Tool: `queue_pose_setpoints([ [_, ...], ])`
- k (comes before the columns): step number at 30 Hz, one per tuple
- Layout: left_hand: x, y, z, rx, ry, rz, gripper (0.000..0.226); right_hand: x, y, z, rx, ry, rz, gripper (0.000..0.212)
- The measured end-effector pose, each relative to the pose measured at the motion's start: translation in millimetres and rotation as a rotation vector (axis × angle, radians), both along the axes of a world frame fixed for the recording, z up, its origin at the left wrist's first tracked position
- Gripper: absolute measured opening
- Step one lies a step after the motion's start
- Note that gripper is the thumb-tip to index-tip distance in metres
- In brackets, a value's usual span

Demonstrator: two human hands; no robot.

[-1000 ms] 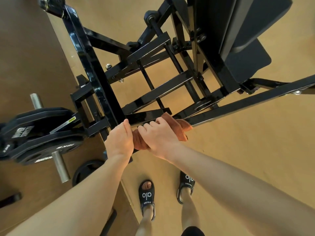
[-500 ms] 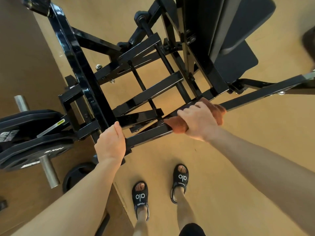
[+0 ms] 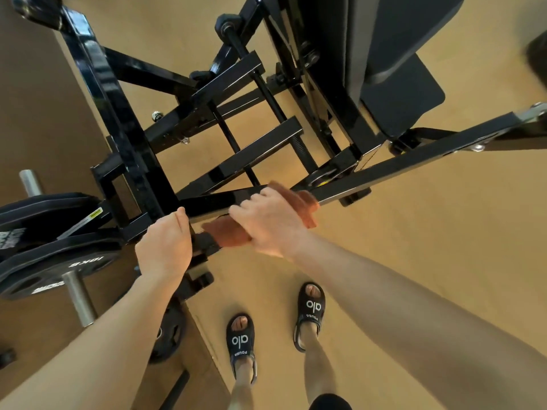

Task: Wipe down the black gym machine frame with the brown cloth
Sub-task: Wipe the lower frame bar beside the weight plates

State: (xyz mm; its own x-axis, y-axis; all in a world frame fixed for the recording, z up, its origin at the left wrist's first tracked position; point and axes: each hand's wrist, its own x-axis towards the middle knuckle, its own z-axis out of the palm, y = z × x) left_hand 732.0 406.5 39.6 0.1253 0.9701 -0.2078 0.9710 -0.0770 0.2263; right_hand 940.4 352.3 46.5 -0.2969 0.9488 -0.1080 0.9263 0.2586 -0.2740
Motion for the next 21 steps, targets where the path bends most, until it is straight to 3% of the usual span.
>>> queue_pose_setpoints([
  [2,9.6,2.3,13.2,0.073,0.071,-0.208,0.047,69.9,-7.3,5.4,-0.03,-0.102,-0.054,0.038],
  [4,46.3,7.8,23.9,0.097,0.026,-0.385,0.043,141.2,-15.8,13.7,-0.092,-0.26,-0.192,0.039],
  [8,150.1,-3.0,19.9,-0.173,-0.103,-0.328,0.053,175.9,-21.7,13.4,-0.221,-0.394,-0.354,0.043],
  [10,166.6,-7.2,10.1,-0.211,-0.105,-0.294,0.061,156.9,-22.7,8.4,-0.207,-0.377,-0.398,0.051],
  [12,163.9,-5.0,4.9,-0.21,-0.092,-0.302,0.053,134.0,-22.2,3.0,-0.177,-0.358,-0.372,0.054],
  [14,158.9,-4.1,9.6,-0.104,0.005,-0.479,0.033,107.0,-22.5,-0.7,-0.117,-0.285,-0.311,0.054],
  [16,160.5,-5.4,10.0,-0.051,0.093,-0.575,0.039,89.9,-21.6,-7.8,-0.036,-0.192,-0.269,0.052],
  [19,164.0,-6.5,11.7,-0.078,0.115,-0.482,0.034,108.1,-24.8,-14.0,0.056,-0.067,-0.144,0.049],
  [21,163.7,-4.9,8.1,-0.078,0.053,-0.392,0.035,157.8,-28.5,-11.5,0.036,-0.099,-0.098,0.052],
])
